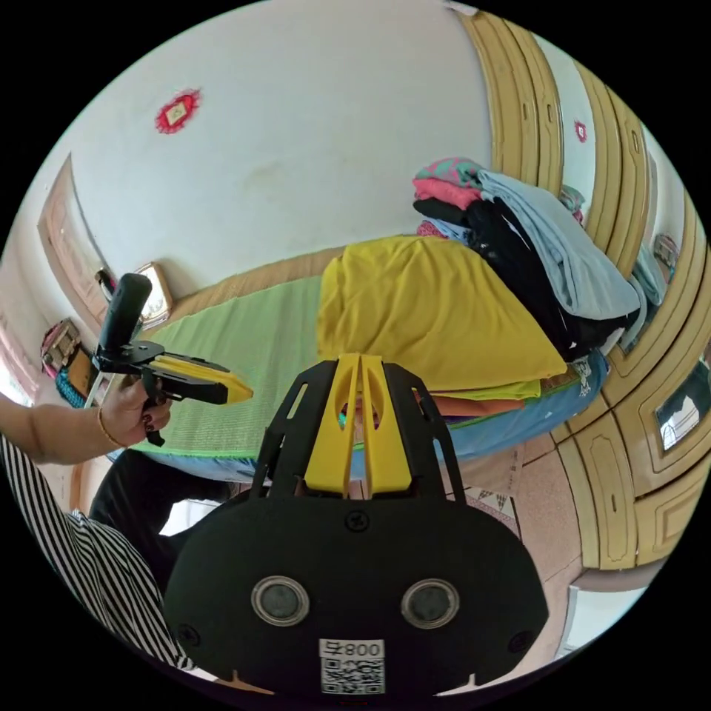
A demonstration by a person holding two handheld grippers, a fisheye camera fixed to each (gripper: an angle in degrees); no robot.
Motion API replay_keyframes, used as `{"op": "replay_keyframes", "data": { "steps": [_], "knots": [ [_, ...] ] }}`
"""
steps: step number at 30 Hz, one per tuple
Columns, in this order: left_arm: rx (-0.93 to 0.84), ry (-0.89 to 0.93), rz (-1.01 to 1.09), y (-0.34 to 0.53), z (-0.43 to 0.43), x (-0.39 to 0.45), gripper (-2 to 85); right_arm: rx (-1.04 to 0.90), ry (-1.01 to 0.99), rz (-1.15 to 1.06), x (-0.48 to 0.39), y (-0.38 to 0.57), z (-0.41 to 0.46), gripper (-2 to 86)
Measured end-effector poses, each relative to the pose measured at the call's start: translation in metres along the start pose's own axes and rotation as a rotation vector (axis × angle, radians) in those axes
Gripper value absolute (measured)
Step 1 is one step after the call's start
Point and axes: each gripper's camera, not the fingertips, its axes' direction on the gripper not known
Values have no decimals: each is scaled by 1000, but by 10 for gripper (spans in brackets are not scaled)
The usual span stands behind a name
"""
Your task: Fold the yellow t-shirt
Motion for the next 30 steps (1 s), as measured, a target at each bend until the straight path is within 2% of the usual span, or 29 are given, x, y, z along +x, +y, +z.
{"op": "replay_keyframes", "data": {
  "steps": [4,8,11,14,16,20,27,30],
  "knots": [
    [-143,-214,-121,63,-7,-25,1,-26,-18,-116,-72,18,17,0],
    [-242,-440,-284,115,-20,-53,1,-230,-32,-206,-135,24,85,0],
    [-310,-552,-382,139,-23,-69,2,-361,-60,-177,-165,20,135,0],
    [-356,-576,-470,154,-22,-84,2,-468,-74,-158,-189,14,177,0],
    [-320,-557,-495,157,-26,-89,2,-524,-17,-174,-203,11,196,0],
    [-332,-559,-480,156,-31,-96,2,-511,56,-209,-225,-8,208,0],
    [-284,-529,-520,155,-47,-112,2,-485,44,-189,-228,-38,216,0],
    [-323,-519,-443,149,-53,-119,3,-473,87,-238,-233,-51,218,-1]
  ]
}}
